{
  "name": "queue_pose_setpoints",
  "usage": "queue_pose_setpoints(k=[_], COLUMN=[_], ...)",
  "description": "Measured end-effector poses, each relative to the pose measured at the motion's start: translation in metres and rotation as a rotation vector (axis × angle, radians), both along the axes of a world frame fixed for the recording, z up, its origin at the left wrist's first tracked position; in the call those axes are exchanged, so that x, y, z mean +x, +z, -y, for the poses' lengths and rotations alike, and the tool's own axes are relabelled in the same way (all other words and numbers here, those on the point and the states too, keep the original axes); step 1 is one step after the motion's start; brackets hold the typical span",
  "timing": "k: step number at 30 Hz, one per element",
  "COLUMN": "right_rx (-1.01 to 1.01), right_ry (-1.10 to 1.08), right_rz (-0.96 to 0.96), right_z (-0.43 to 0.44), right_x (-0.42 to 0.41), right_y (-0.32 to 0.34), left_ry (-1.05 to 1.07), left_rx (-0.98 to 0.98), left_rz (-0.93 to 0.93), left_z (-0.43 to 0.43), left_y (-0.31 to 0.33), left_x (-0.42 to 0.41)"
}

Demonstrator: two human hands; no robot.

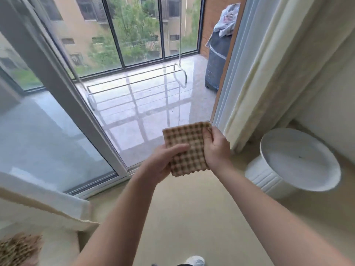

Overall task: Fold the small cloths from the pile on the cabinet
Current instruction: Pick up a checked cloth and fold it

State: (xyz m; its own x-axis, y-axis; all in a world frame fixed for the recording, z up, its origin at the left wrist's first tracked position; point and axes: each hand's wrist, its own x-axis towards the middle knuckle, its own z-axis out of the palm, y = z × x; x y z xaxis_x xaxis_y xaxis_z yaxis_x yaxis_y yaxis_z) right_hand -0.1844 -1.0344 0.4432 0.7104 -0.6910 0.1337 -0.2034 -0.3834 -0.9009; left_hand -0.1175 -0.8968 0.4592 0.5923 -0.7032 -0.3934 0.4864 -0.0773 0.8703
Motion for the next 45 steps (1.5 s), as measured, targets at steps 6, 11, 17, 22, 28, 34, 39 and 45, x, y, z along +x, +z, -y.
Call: queue_pose_setpoints(k=[6,11,17,22,28,34,39,45], right_rx=[0.009,-0.012,0.003,0.060,0.147,0.268,0.276,0.282], right_ry=[-0.068,-0.059,-0.036,-0.025,0.058,0.214,0.233,0.286], right_rz=[-0.019,-0.042,-0.135,-0.224,-0.530,-0.800,-0.906,-0.951], right_z=[0.134,0.250,0.376,0.469,0.605,0.712,0.770,0.808], right_x=[-0.033,-0.079,-0.132,-0.144,-0.145,-0.133,-0.110,-0.085], right_y=[-0.018,-0.033,-0.053,-0.090,-0.163,-0.233,-0.335,-0.463], left_ry=[0.023,0.239,0.606,0.626,0.455,0.262,0.243,0.315], left_rx=[0.056,0.093,0.379,0.535,0.649,0.789,0.889,0.999], left_rz=[0.038,0.071,0.463,0.537,0.323,0.166,0.091,0.055], left_z=[0.134,0.254,0.402,0.495,0.607,0.692,0.750,0.797], left_y=[-0.017,-0.040,-0.068,-0.104,-0.189,-0.265,-0.357,-0.463], left_x=[-0.026,-0.081,-0.148,-0.164,-0.162,-0.143,-0.126,-0.111])
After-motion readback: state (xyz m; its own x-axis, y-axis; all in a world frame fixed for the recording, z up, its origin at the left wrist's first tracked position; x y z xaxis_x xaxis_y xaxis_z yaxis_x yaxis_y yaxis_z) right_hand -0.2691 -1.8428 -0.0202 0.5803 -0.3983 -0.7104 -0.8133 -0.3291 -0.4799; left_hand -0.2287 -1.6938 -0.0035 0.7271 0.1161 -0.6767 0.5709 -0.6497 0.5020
